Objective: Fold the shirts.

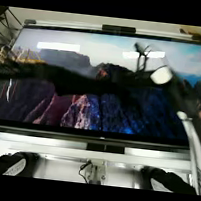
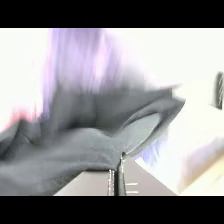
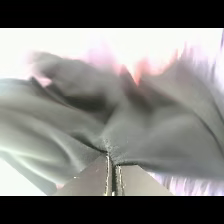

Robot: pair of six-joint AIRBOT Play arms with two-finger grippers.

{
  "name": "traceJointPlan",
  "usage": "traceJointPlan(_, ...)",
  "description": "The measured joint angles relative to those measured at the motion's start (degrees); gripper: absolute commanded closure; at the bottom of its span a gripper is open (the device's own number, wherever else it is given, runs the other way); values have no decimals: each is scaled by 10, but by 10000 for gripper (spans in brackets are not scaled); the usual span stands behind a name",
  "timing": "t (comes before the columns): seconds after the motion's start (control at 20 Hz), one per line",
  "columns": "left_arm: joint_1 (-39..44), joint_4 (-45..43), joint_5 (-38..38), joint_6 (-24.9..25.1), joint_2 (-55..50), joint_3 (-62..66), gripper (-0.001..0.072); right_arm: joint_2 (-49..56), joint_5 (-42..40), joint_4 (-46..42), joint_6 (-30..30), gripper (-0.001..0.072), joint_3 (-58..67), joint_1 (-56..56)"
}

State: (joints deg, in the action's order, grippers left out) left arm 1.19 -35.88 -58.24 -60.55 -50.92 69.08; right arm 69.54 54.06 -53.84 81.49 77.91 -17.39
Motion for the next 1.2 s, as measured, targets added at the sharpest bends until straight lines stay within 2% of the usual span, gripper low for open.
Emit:
traceJointPlan(0.1, -2, 5, 19, 2, 53, 111, 674, -92, 0, -8, -10, 643, 55, 8)
traceJointPlan(0.25, -4, 6, 57, -33, 126, 215, 674, -212, -15, -13, -9, 643, 104, 15)
traceJointPlan(0.45, -4, -37, 63, -94, 183, 261, 673, -306, 19, -39, 45, 643, 125, 18)
traceJointPlan(0.65, -4, -131, 7, -140, 198, 235, 673, -303, 164, -85, 96, 643, 128, 19)
traceJointPlan(0.75, -4, -179, -10, -150, 195, 182, 673, -273, 244, -92, 115, 643, 108, 19)
traceJointPlan(0.85, -4, -217, -34, -155, 187, 108, 673, -233, 284, -89, 125, 643, 66, 19)
traceJointPlan(0.9, -4, -229, -30, -157, 177, 66, 673, -207, 281, -89, 129, 643, 38, 19)
traceJointPlan(1.0, -4, -250, 13, -160, 145, -15, 672, -146, 223, -89, 133, 643, -15, 19)
traceJointPlan(1.2, -4, -253, 142, -162, 35, -108, 673, 16, 28, -89, 137, 642, -67, 19)
